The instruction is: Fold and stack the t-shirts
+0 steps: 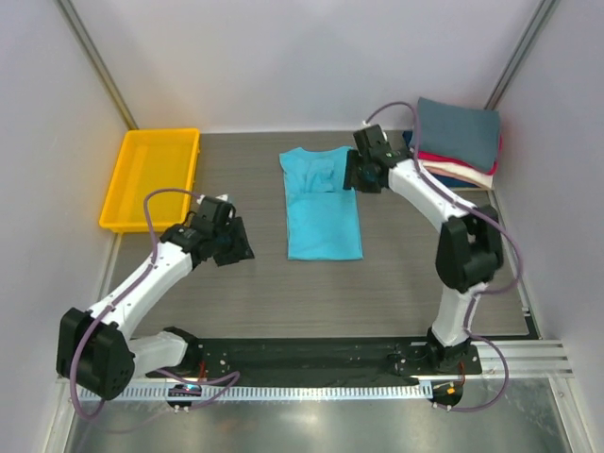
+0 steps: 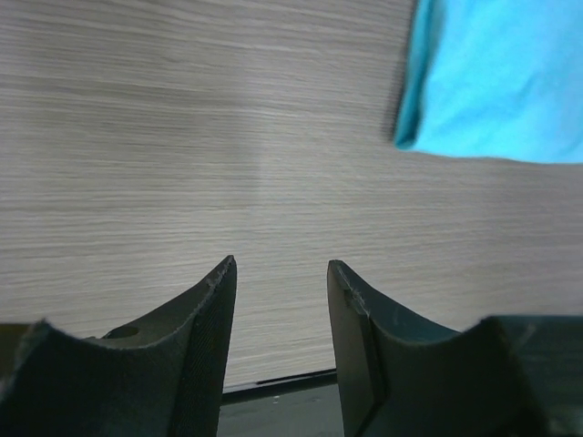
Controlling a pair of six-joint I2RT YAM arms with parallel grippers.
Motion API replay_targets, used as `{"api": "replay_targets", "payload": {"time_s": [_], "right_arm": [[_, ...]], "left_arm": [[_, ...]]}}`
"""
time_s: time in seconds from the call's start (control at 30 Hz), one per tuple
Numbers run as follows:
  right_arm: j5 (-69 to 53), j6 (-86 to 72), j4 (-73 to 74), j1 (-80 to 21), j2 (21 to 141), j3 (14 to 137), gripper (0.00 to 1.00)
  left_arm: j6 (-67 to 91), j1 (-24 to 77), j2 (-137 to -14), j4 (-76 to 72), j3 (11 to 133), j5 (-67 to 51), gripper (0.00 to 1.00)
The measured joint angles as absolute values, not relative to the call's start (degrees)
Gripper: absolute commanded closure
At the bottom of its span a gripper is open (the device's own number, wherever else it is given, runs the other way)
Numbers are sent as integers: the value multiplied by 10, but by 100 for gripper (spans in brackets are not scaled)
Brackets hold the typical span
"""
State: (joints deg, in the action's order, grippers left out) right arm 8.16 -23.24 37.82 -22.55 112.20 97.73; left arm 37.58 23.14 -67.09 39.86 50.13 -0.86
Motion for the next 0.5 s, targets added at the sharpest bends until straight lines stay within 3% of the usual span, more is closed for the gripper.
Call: {"api": "replay_targets", "payload": {"time_s": [0.1, 0.2, 0.33, 0.5], "right_arm": [[42, -253, 341, -231, 1001, 814, 41], [5, -276, 312, -236, 914, 680, 30], [-35, -298, 281, -237, 865, 555, 23], [-63, -309, 251, -229, 859, 472, 22]], "left_arm": [[396, 253, -689, 359, 490, -35, 52], [418, 277, -733, 303, 489, -57, 48], [449, 292, -795, 236, 489, -77, 44], [481, 300, -857, 171, 487, -88, 41]]}}
